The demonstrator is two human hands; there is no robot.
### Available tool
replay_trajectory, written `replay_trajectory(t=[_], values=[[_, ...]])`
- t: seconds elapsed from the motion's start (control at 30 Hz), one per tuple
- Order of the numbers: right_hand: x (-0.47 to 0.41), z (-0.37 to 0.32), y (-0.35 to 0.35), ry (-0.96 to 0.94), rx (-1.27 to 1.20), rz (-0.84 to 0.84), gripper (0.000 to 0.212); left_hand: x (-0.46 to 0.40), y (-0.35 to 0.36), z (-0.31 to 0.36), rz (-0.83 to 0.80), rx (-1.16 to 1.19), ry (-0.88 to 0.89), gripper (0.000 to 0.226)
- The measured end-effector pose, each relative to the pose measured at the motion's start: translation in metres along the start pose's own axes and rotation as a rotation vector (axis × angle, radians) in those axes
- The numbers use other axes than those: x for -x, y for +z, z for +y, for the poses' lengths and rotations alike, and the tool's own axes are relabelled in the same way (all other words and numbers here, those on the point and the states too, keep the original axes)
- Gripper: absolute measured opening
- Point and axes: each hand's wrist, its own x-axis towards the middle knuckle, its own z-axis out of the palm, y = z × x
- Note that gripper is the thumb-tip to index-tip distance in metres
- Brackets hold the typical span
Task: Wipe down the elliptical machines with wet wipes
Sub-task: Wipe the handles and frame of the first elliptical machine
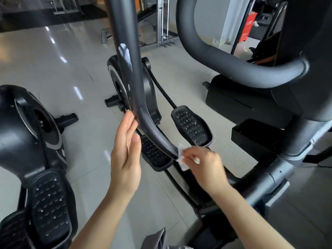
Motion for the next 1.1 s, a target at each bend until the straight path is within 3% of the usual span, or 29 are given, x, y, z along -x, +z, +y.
replay_trajectory(t=[0.17, 0.3, 0.43, 0.53, 0.7, 0.77, 0.87, 0.97, 1.03, 1.1], values=[[-0.045, -0.093, 0.032, -0.014, -0.510, 0.205, 0.007, -0.008, -0.017, 0.011, 0.014, -0.004, 0.008, 0.047], [-0.076, -0.152, 0.002, -0.227, -0.640, 0.463, 0.023, -0.016, -0.025, 0.026, 0.150, -0.007, 0.094, 0.036], [-0.107, -0.192, -0.028, -0.378, -0.716, 0.647, 0.008, -0.029, -0.028, 0.045, 0.235, 0.001, 0.194, 0.027], [-0.110, -0.188, -0.026, -0.456, -0.613, 0.706, 0.008, -0.034, -0.030, 0.053, 0.249, -0.006, 0.233, 0.027], [-0.072, -0.133, 0.023, -0.381, -0.411, 0.477, 0.006, -0.037, -0.034, 0.056, 0.251, -0.039, 0.218, 0.028], [-0.076, -0.139, 0.017, -0.418, -0.412, 0.511, 0.008, -0.040, -0.036, 0.059, 0.248, -0.041, 0.221, 0.026], [-0.104, -0.178, -0.023, -0.617, -0.382, 0.717, 0.012, -0.047, -0.041, 0.066, 0.244, -0.048, 0.242, 0.026], [-0.130, -0.198, -0.045, -0.857, -0.194, 0.844, 0.008, -0.053, -0.046, 0.071, 0.241, -0.060, 0.263, 0.024], [-0.132, -0.180, -0.038, -1.023, -0.048, 0.763, 0.007, -0.054, -0.049, 0.070, 0.236, -0.069, 0.270, 0.023], [-0.123, -0.142, -0.019, -1.131, 0.041, 0.579, 0.009, -0.051, -0.052, 0.067, 0.229, -0.080, 0.264, 0.024]])
